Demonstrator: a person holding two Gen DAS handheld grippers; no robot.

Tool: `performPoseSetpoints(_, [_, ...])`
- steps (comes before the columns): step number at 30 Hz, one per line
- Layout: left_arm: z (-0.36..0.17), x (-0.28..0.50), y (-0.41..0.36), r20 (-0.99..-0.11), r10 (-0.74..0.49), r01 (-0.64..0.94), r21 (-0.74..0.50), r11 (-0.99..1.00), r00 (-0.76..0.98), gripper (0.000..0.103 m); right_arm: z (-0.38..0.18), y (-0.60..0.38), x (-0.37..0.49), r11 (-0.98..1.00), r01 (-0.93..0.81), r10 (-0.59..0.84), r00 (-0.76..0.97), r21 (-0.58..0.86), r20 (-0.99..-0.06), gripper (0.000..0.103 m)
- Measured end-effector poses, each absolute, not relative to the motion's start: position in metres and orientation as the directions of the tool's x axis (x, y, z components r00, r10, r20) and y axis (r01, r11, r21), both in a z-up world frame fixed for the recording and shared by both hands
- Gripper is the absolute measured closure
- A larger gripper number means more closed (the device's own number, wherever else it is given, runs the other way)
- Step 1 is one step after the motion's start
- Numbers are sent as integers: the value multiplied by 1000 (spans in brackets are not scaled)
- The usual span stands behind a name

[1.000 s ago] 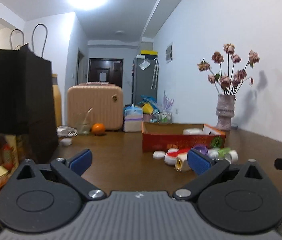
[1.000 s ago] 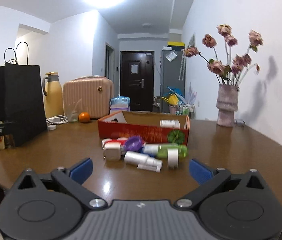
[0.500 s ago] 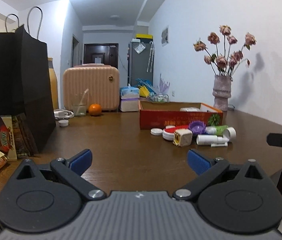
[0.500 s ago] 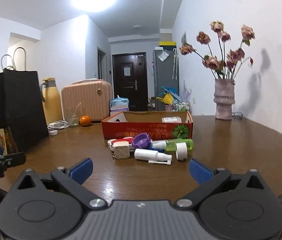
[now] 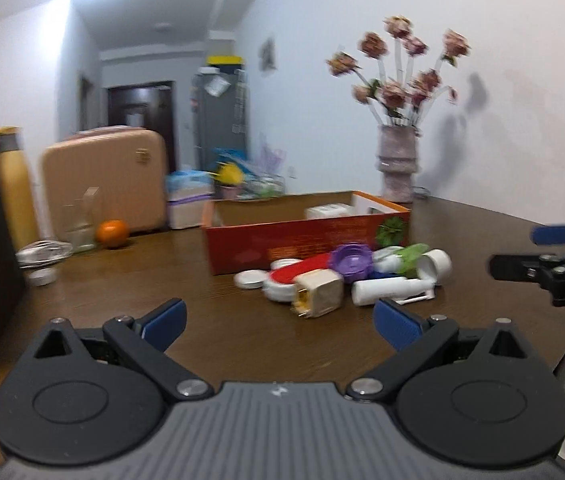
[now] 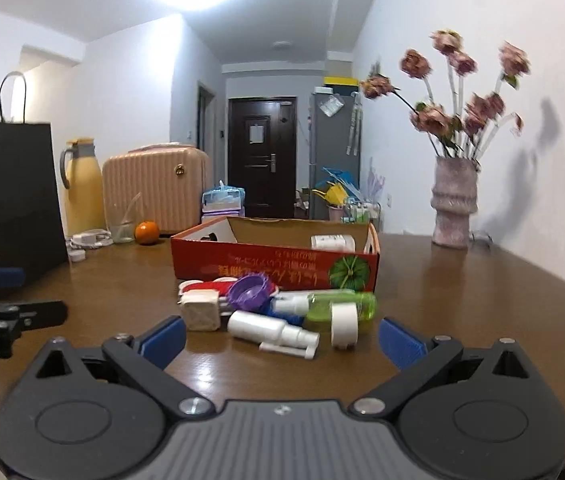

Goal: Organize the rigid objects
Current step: 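Withdraw the right gripper from the box back toward the items, then grasp the white plug adapter with the left gripper while the right grasps the purple cap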

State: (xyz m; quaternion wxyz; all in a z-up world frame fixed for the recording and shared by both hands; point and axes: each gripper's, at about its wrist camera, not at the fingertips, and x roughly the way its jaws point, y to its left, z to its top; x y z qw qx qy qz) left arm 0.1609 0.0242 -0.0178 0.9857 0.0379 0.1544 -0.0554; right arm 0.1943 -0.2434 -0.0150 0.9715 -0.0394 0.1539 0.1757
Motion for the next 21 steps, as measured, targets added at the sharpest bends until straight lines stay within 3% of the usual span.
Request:
performPoseSetpoints(7, [-23,255,9,-425,-247,317,102,943,871,23,-13,-227,271,869,-484,409,818,-101,-405,4])
performPoseSetpoints(12, [-39,319,3,-514,-322,414,72,907,795,29,-20,-213,307,843,-522,420,792,-134,-444,8])
performPoseSetpoints(16, [-46,334,7,-540,-352,443,42,896,764,53,-24,-203,328,815,-562,447,766,-143,-462,8])
performPoseSetpoints(21, [-50,337,10,-562,-414,496,-6,868,716,61,-31,-186,347,777,-609,474,731,-156,-491,11])
